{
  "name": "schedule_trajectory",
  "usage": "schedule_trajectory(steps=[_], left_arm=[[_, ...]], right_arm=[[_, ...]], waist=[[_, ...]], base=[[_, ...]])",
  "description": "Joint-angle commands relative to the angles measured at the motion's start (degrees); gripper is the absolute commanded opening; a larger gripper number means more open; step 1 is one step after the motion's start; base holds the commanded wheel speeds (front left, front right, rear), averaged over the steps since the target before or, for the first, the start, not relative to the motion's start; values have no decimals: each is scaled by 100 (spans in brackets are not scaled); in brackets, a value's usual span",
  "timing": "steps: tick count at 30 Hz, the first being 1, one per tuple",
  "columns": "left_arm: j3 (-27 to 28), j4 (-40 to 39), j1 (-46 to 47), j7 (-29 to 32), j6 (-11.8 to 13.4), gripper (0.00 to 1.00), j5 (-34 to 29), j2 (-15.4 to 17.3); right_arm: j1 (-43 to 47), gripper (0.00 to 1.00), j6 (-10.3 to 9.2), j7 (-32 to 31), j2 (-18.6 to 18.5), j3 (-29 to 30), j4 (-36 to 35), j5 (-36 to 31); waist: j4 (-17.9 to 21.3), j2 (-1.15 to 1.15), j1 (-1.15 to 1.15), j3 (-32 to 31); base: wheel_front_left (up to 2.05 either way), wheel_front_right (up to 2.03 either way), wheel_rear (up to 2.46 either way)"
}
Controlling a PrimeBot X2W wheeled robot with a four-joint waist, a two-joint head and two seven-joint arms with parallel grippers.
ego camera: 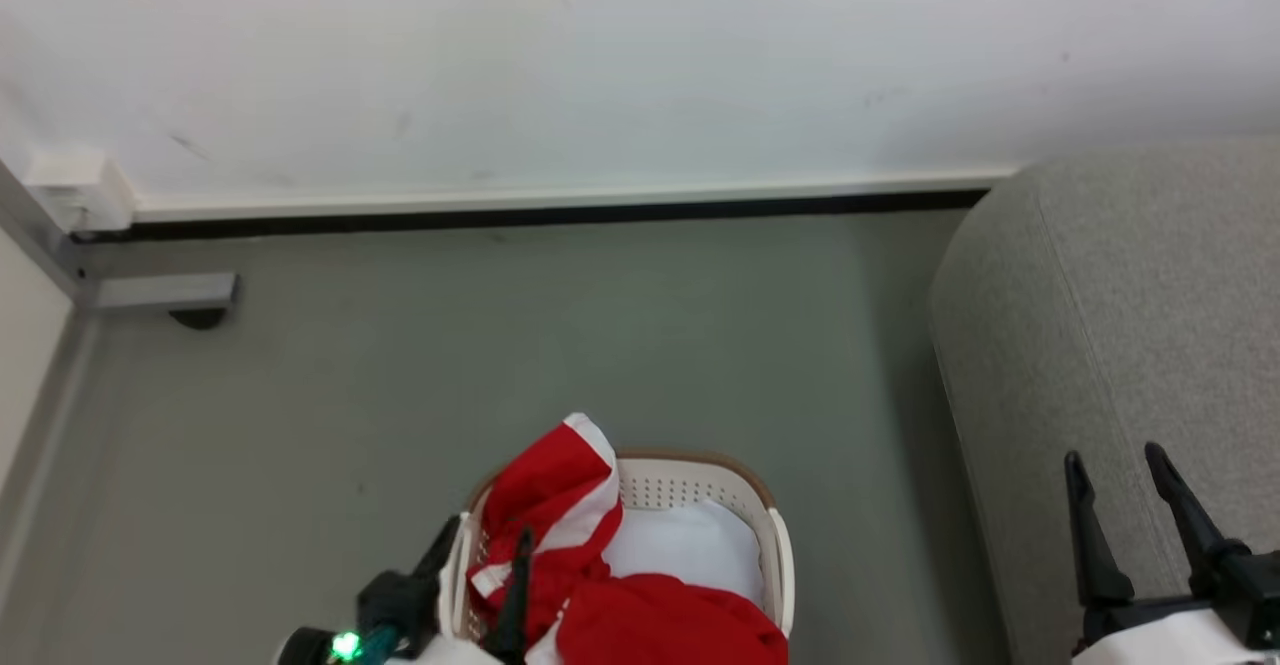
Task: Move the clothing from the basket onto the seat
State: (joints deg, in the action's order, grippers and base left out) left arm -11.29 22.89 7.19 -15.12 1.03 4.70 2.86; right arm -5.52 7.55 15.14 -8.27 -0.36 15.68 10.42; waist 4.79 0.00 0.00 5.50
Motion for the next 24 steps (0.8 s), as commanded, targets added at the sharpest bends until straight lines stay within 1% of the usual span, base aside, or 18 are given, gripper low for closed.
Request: schedule_trajectory(steps=[1, 3, 6, 11, 13, 16, 19, 21, 24], left_arm=[[-156, 375, 269, -3, -60, 100, 86, 22], [-404, 810, 565, 99, -141, 100, 199, 17], [-816, 1353, 1017, 355, -129, 100, 368, 15], [-1432, 2080, 1695, 1156, -89, 100, 772, 18], [-1578, 2342, 1962, 1458, -3, 100, 894, 20], [-1697, 2731, 2275, 1824, 227, 100, 962, 19], [-1679, 3112, 2573, 2083, 430, 100, 1080, 20], [-1670, 3350, 2730, 2228, 520, 100, 1137, 19], [-1679, 3687, 2929, 2404, 579, 100, 1162, 31]], right_arm=[[-150, 100, -12, 0, 10, -52, -57, 108], [-276, 100, -12, 0, -15, -107, -91, 179], [-436, 100, -12, 0, -8, -153, -163, 239], [-763, 100, -12, -1, 75, -218, -298, 412], [-884, 100, -12, -1, 103, -258, -371, 482], [-1040, 100, -12, -1, 160, -335, -446, 550], [-1144, 100, -12, -1, 226, -358, -520, 638], [-1218, 100, -12, -1, 259, -346, -557, 727], [-1295, 100, -12, -1, 311, -388, -636, 824]], waist=[[213, 0, 0, 351], [320, 0, 0, 562], [482, 0, 0, 865], [773, 0, 0, 1467], [887, 0, 0, 1687], [1050, 0, 0, 1961], [1182, 0, 0, 2189], [1241, 0, 0, 2331], [1320, 0, 0, 2544]], base=[[0, 0, 0], [0, 0, 0], [0, 0, 0], [0, 0, 0], [0, 0, 0], [0, 0, 0], [0, 0, 0], [0, 0, 0], [0, 0, 0]])
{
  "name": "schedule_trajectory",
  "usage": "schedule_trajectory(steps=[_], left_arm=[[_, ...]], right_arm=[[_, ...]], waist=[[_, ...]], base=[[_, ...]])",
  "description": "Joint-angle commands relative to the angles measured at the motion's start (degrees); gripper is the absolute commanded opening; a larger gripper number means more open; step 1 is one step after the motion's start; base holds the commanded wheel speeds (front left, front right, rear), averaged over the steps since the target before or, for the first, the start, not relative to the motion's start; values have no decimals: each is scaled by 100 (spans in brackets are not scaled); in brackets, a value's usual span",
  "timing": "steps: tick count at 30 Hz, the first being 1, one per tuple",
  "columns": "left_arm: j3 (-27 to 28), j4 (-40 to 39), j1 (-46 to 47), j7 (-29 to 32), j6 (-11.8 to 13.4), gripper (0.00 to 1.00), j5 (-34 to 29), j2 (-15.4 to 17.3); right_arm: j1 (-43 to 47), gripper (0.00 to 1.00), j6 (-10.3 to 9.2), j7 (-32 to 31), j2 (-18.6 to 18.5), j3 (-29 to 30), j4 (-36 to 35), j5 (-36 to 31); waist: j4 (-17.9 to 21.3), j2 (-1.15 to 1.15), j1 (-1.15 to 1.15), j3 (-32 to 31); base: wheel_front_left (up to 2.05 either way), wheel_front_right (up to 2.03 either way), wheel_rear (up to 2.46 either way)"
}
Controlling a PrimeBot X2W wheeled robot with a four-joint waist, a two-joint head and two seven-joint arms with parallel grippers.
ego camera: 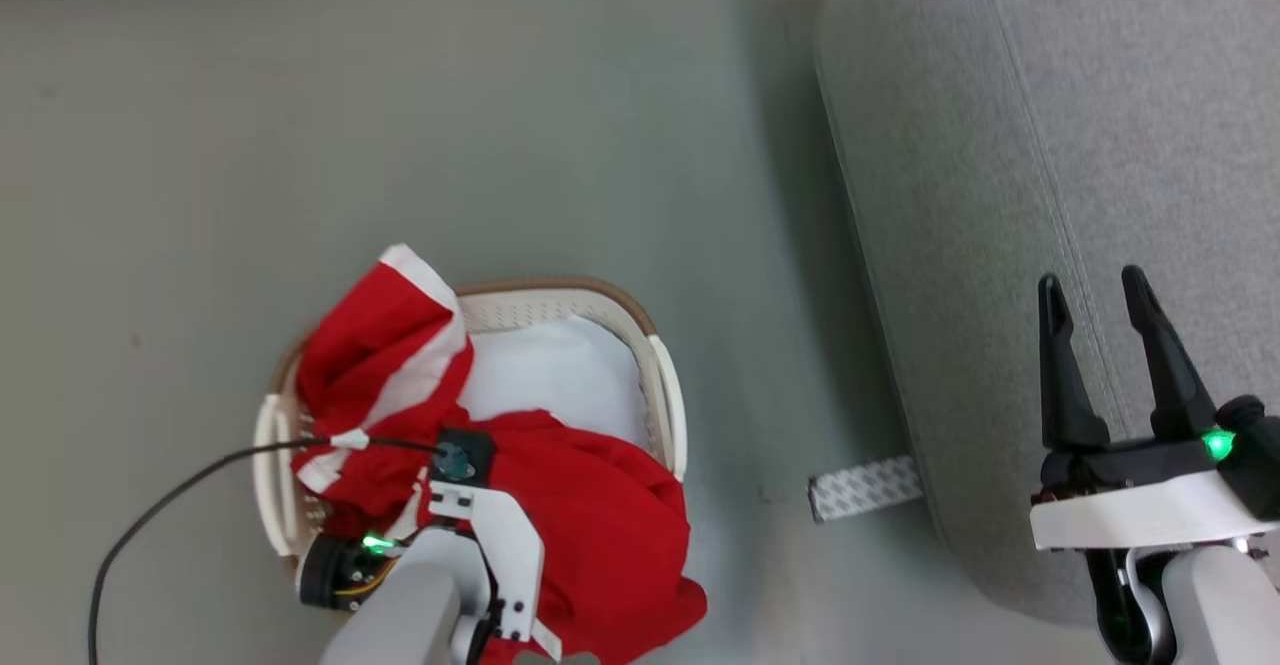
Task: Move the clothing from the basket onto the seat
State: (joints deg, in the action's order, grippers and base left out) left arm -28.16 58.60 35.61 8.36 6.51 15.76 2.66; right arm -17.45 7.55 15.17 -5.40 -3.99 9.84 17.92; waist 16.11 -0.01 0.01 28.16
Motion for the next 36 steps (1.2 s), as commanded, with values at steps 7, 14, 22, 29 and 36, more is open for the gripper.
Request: schedule_trajectory(steps=[7, 14, 22, 29, 36], left_arm=[[64, 609, 434, 260, 25, 100, 172, 82], [-62, 829, 615, 116, -140, 0, 226, 52], [-225, 646, 539, -21, -562, 0, 632, 34], [-505, -66, 243, -483, -721, 0, 1434, 35], [-903, -680, -219, -865, -673, 0, 2263, 31]], right_arm=[[-338, 100, -12, -3, 100, -117, -296, 216], [-474, 100, -12, -3, 80, -92, -310, 238], [-471, 100, -12, -3, 29, 2, -239, 173], [-243, 100, -12, -3, -28, 135, -123, 120], [133, 100, -12, -3, -87, 266, 22, 27]], waist=[[348, 1, -1, 894], [353, 1, -1, 1156], [193, 1, -1, 905], [-81, 1, -1, 264], [-370, 1, -1, -594]], base=[[0, 0, 0], [0, 0, 0], [0, 0, 0], [0, 0, 0], [0, 0, 0]])
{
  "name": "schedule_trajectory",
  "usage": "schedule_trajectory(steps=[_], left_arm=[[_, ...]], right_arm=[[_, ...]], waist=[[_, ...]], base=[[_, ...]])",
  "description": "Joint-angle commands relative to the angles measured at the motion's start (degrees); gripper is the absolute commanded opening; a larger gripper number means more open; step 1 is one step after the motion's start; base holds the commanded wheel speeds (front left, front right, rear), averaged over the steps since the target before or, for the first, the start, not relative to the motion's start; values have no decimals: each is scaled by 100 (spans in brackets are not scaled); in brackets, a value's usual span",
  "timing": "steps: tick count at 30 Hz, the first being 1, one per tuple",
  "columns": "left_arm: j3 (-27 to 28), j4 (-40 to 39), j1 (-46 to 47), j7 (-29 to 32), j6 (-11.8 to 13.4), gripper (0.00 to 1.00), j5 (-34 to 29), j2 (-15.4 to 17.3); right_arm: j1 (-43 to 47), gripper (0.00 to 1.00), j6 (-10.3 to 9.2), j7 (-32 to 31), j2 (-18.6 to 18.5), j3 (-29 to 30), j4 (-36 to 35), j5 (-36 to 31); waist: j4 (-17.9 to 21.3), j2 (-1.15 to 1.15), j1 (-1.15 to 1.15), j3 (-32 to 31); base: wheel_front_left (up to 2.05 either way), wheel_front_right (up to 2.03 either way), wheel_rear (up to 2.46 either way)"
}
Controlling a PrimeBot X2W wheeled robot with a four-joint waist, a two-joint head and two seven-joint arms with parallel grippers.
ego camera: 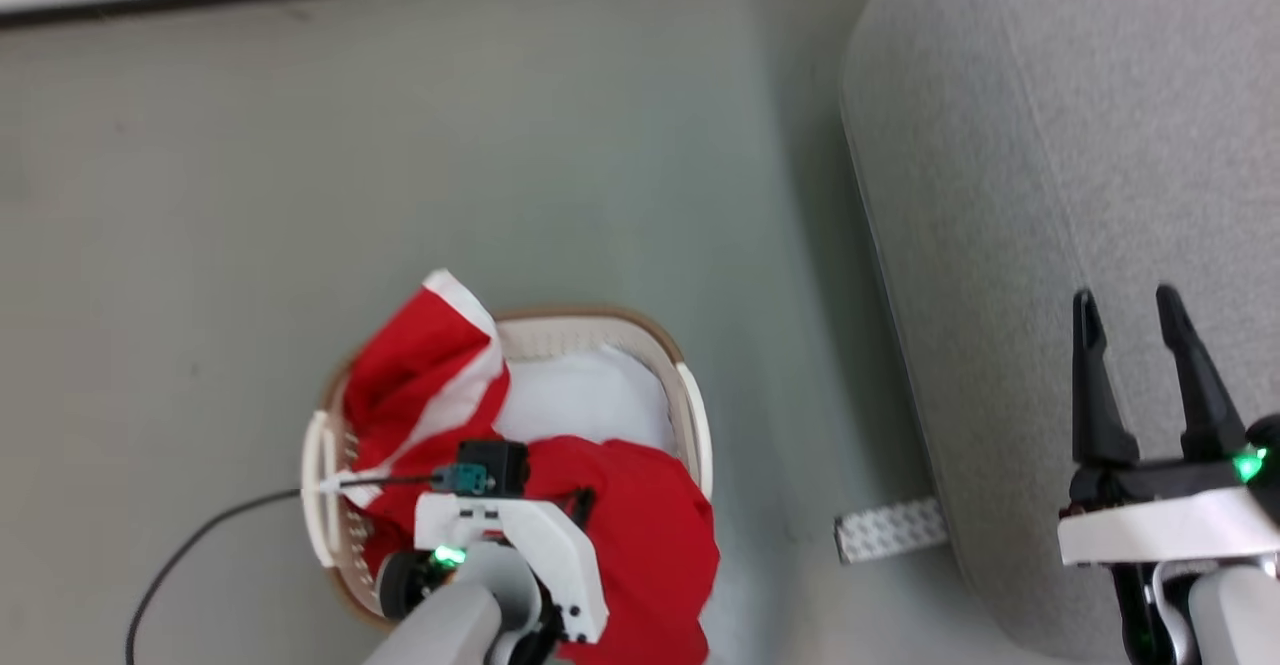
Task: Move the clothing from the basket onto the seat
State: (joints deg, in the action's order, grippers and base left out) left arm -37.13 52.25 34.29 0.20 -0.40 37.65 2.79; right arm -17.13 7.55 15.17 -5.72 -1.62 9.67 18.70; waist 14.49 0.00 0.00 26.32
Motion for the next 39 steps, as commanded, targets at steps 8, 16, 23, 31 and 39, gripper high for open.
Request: schedule_trajectory(steps=[8, 16, 23, 31, 39], left_arm=[[-276, -728, -608, -490, 59, 0, 1021, 19], [-179, -1410, -864, -907, 55, 0, 1570, 20], [76, -2440, -721, -1263, 315, 0, 1359, 286], [160, -3807, -510, -1243, 877, 0, 900, 729], [148, -4583, -390, -862, 1207, 0, 702, 1056]], right_arm=[[657, 100, -12, -3, -67, 118, 194, -163], [1171, 100, -12, -3, -20, 93, 282, -273], [1506, 100, -12, -3, 0, -51, 288, -350], [1638, 100, -12, -3, -144, -259, 258, -401], [1510, 100, -12, -3, -465, -865, 98, -315]], waist=[[-491, 0, 0, -1444], [-648, 0, 0, -2218], [-713, 0, 0, -2658], [-729, 0, 0, -2961], [-733, 0, 0, -3121]], base=[[0, 0, 0], [0, 0, 0], [0, 0, 0], [0, 0, 0], [0, 0, 0]])
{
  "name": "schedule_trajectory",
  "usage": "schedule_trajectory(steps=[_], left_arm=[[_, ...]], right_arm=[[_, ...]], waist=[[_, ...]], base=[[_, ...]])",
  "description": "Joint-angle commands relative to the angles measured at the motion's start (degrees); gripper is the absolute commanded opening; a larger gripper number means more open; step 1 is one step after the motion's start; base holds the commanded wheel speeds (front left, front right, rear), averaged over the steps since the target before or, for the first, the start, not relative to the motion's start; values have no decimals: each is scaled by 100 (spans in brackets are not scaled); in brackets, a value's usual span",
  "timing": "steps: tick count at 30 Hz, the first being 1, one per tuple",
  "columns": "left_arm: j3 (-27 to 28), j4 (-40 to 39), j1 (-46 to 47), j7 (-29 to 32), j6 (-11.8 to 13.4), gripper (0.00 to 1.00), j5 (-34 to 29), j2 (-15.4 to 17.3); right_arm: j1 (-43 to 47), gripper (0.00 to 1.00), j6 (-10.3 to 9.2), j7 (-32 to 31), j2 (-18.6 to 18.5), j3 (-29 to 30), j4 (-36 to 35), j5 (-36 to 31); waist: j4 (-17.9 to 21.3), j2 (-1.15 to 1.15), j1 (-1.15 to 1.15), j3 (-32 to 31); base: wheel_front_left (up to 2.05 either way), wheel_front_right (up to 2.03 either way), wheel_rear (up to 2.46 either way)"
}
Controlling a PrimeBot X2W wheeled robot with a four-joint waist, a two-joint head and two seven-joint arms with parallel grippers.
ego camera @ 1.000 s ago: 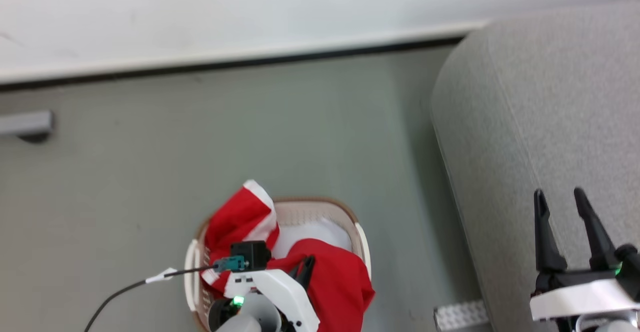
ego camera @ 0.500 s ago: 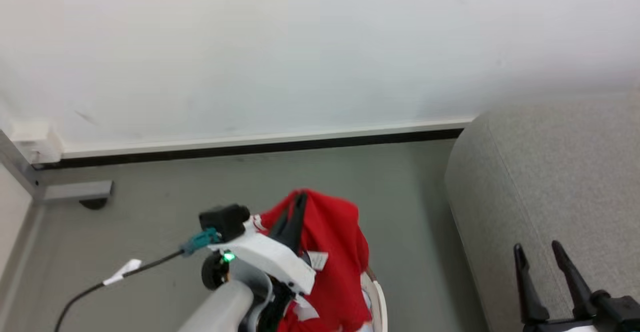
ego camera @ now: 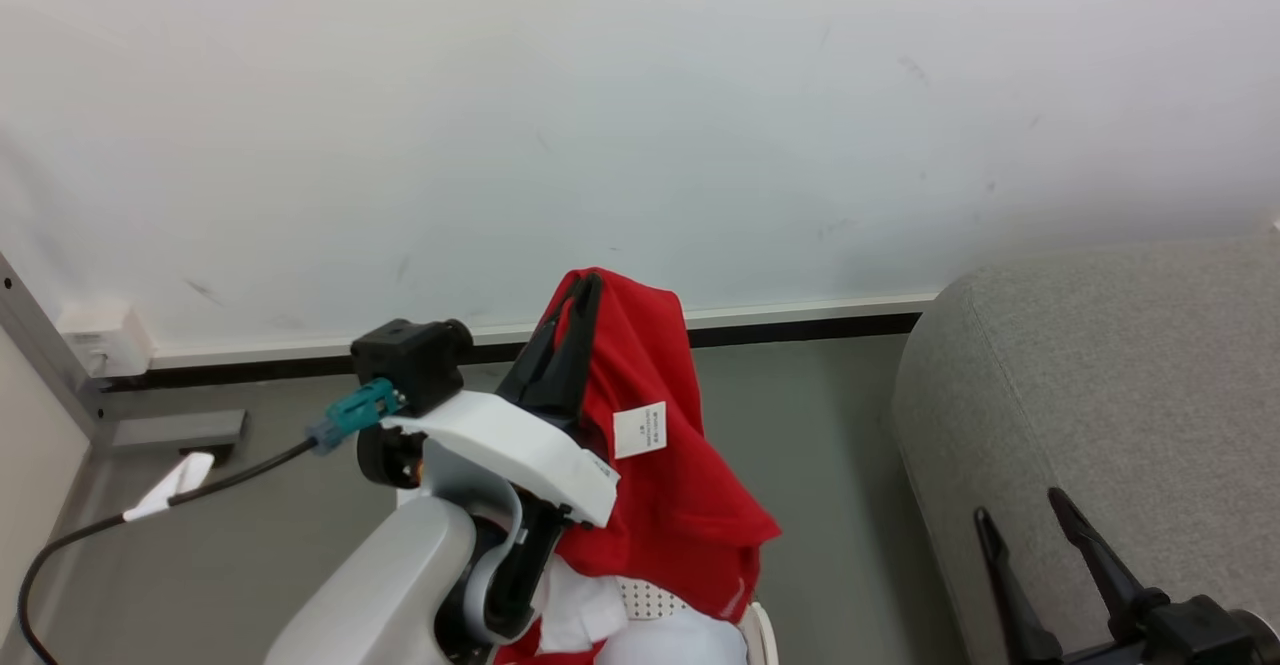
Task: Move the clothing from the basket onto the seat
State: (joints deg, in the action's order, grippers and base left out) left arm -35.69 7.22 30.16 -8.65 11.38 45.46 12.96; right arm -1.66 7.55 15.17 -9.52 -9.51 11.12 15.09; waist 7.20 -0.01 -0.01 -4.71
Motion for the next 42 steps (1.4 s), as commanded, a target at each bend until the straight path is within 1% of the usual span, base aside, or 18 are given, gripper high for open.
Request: schedule_trajectory(steps=[1, 4, 7, 12, 15, 18, 19, 21, 24, 28, 30, 31, 33, 39, 40, 41, 42], left_arm=[[-6, -148, 12, 52, 55, 0, -85, 64], [-56, -334, -37, 144, 113, 0, -94, 101], [-125, -489, -83, 207, 136, 0, -113, 99], [-281, -656, -126, 286, 148, 0, -122, 24], [-361, -654, -137, 309, 145, 0, -140, -30], [-435, -590, -132, 322, 133, 0, -142, -89], [-435, -590, -132, 322, 133, 0, -142, -89], [-479, -550, -101, 325, 117, 0, -148, -140], [-531, -489, -37, 326, 118, 0, -167, -215], [-626, -404, 34, 347, 104, 0, -188, -302], [-665, -346, 54, 362, 95, 0, -187, -358], [-699, -295, 87, 369, 91, 0, -193, -404], [-740, -256, 98, 375, 76, 0, -192, -441], [-823, -229, 107, 401, 28, 0, -140, -509], [-840, -236, 104, 401, 21, 0, -128, -519], [-849, -244, 100, 409, 20, 0, -119, -532], [-856, -250, 93, 413, 6, 0, -109, -541]], right_arm=[[-70, 100, -12, -3, -139, -176, -100, 73], [-180, 100, -12, -4, -317, -535, -255, 180], [-317, 100, -12, -4, -564, -1027, -408, 319], [-796, 100, -12, -4, -985, -2057, -552, 488], [-1204, 100, -12, -4, -1167, -2721, -408, 527], [-1674, 100, -13, -25, -1144, -3244, -159, 540], [-1674, 100, -13, -25, -1144, -3244, -159, 540], [-1935, 100, -12, -43, -1056, -3466, 70, 430], [-2201, 100, -12, -77, -761, -3635, 547, 282], [-2441, 100, -12, -55, -206, -3682, 1260, 158], [-2525, 100, -12, -36, 53, -3594, 1559, -8], [-2555, 100, -12, -12, 251, -3510, 1798, -165], [-2572, 100, -12, 0, 377, -3419, 2006, -370], [-2602, 100, -12, 2, 570, -3194, 2309, -627], [-2614, 89, -12, 2, 588, -3139, 2334, -657], [-2621, 41, -13, 3, 607, -3107, 2346, -672], [-2605, 0, -12, 3, 629, -3086, 2374, -638]], waist=[[-9, 1, 1, -34], [-40, 1, 1, -52], [-80, 1, 1, -45], [-126, 1, 1, -13], [-133, 1, 1, -2], [-135, 1, 1, 4], [-135, 1, 1, 4], [-134, 1, 1, 4], [-129, 1, 1, 1], [-143, 1, 1, -6], [-153, 1, 1, -13], [-168, 1, 1, -15], [-188, 1, 1, -24], [-218, 1, 1, -56], [-220, 1, 1, -60], [-220, 1, 1, -66], [-220, 1, 1, -73]], base=[[0, 0, 0], [0, 0, 0], [0, 0, 0], [0, 0, 0], [0, 0, 0], [0, 0, 0], [0, 0, 0], [0, 0, 0], [0, 0, 0], [0, 0, 0], [0, 0, 0], [0, 0, 0], [0, 0, 0], [0, 0, 0], [0, 0, 0], [0, 0, 0], [0, 0, 0]])
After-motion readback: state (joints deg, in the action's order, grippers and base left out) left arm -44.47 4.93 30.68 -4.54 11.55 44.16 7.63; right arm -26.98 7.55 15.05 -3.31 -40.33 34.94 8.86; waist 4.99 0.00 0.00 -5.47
